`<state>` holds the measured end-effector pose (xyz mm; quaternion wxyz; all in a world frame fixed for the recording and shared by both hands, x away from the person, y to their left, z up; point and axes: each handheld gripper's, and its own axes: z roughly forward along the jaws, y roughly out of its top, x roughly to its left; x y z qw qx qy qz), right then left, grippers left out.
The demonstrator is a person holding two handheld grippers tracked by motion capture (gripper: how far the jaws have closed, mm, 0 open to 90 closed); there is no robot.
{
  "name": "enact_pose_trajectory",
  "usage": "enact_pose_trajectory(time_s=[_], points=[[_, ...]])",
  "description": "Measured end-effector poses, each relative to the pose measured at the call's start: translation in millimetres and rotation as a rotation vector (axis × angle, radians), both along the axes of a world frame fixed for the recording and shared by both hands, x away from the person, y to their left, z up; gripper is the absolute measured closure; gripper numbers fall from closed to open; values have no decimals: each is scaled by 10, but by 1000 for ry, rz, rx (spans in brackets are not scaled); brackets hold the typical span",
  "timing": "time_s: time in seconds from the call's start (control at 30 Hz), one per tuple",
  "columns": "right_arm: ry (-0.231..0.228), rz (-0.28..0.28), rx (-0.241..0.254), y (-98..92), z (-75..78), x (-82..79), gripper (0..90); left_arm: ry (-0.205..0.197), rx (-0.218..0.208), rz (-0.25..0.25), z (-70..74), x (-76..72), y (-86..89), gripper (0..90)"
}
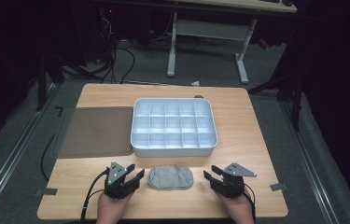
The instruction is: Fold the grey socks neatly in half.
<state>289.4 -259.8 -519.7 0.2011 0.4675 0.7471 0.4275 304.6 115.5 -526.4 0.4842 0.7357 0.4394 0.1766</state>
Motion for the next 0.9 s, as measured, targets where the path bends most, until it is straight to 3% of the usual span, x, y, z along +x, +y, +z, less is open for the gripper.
enact_pose_trajectory(time_s=[0.43, 0.53, 0.63, 0.83, 0.9], points=[[3, -15, 22, -68, -22, -74, 562, -6, 12, -30, -33, 11, -100, 520], [10, -15, 22, -44, -27, -39, 560, -47, 18, -34, 0, -60, -73, 542], [9, -10, 24, -24, -17, -30, 560, -48, 19, -36, 7, -77, -58, 546], [10, 15, 37, 90, 1, -21, 556, -49, 68, -50, 47, -100, -48, 548], [8, 18, 40, 108, 0, -20, 561, -40, 52, -61, 73, -105, -57, 550]])
